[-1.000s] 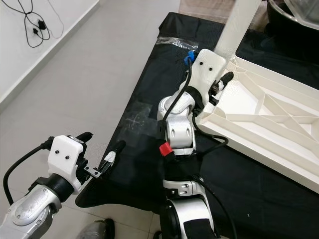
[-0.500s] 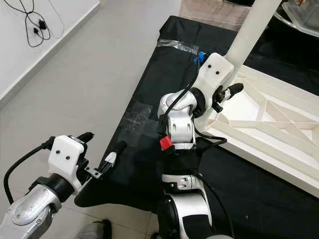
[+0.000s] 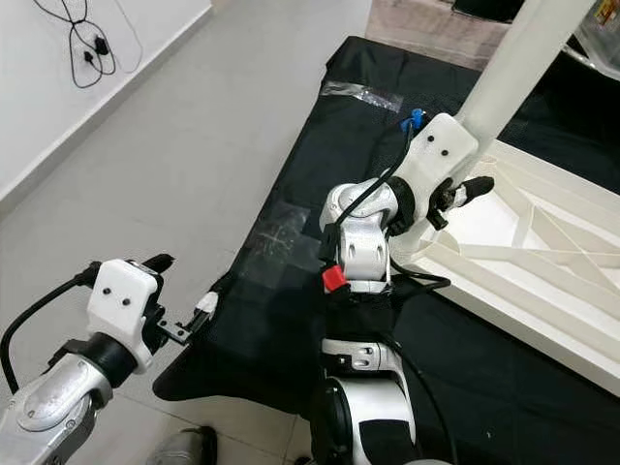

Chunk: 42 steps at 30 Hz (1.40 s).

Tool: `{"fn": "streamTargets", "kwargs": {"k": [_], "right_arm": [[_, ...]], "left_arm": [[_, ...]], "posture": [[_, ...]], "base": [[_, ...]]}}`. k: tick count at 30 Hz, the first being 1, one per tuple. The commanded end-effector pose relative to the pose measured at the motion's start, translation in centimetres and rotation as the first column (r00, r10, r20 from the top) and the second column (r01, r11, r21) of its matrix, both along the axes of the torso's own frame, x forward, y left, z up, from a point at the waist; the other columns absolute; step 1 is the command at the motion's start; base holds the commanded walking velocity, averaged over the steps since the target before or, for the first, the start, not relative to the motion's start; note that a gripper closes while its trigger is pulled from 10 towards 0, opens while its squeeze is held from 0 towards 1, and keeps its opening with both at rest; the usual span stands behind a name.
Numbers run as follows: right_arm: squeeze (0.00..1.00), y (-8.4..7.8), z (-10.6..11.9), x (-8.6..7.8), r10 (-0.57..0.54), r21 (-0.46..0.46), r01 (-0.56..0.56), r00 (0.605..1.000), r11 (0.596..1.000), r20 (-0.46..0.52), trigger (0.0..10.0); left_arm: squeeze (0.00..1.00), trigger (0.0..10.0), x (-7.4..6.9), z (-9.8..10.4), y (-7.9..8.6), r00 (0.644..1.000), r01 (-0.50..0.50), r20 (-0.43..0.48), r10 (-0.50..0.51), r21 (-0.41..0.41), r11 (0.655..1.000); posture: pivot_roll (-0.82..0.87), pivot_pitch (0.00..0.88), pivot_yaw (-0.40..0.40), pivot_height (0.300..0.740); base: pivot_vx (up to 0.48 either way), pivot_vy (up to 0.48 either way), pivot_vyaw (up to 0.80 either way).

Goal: Building children table

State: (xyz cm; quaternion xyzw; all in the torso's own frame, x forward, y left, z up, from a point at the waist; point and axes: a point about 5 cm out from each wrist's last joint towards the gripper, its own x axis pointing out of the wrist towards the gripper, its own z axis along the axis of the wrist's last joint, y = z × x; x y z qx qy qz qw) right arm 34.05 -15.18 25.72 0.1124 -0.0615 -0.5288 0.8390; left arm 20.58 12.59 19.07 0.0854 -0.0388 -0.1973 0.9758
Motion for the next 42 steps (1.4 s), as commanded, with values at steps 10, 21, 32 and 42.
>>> {"fn": "streamTargets", "kwargs": {"k": [10,21,32,42], "right_arm": [[0.88,1.8,-5.8,-0.2,0.086,0.137,-0.057,0.973,0.989,-0.216,10.0],[0.05,2.1,-5.0,0.0,0.125,0.106,-0.109,0.979,0.988,-0.16,10.0],[0.0,3.3,-4.9,-1.7,0.321,-0.009,-0.324,0.941,0.946,-0.108,10.0],[0.0,3.7,-6.4,-3.2,0.495,-0.079,-0.51,0.855,0.857,-0.153,10.0]], "left_arm": [[0.0,10.0,-0.4,-0.5,-0.4,1.0,0.017,-0.015,-0.017,0.0,1.0],[0.0,10.0,-0.4,-0.6,-0.4,1.0,0.02,-0.015,-0.02,-0.002,1.0],[0.0,10.0,-0.2,-0.7,-0.3,1.0,0.023,-0.011,-0.023,0.003,1.0],[0.0,10.0,0.1,-0.5,-0.5,1.0,0.024,-0.001,-0.024,-0.01,1.0]], "posture": [[0.16,0.238,-0.052,0.74],[0.16,0.229,-0.051,0.74],[0.16,0.212,-0.046,0.74],[0.15,0.202,-0.046,0.74]], "base": [[0.0,0.0,0.0],[0.0,0.0,0.0],[0.0,0.0,0.0],[0.0,0.0,0.0]]}}
